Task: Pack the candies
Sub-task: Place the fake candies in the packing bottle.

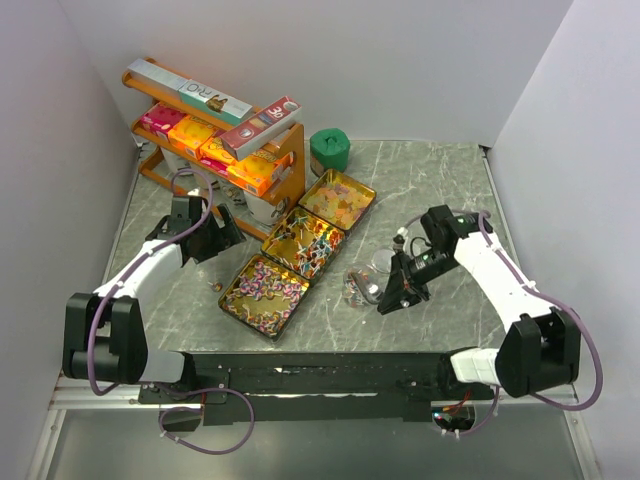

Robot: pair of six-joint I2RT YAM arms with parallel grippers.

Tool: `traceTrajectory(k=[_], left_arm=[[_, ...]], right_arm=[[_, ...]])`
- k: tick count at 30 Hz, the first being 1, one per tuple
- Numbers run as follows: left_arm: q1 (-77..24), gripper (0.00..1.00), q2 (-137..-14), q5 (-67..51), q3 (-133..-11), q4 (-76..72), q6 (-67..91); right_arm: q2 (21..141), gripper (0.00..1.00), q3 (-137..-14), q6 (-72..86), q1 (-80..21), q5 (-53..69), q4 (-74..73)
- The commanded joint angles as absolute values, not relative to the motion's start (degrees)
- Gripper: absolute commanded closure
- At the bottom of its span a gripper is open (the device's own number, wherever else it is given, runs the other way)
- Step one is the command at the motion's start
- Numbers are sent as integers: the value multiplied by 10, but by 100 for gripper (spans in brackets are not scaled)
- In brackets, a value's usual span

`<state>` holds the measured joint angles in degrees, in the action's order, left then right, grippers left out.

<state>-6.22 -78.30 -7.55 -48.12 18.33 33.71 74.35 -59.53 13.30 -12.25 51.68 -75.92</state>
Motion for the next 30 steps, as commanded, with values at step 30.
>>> traceTrajectory(k=[30], left_arm=[[-62,3,-731,-163,-540,200,347]], right_arm=[[757,100,-765,106,-389,172,-632]])
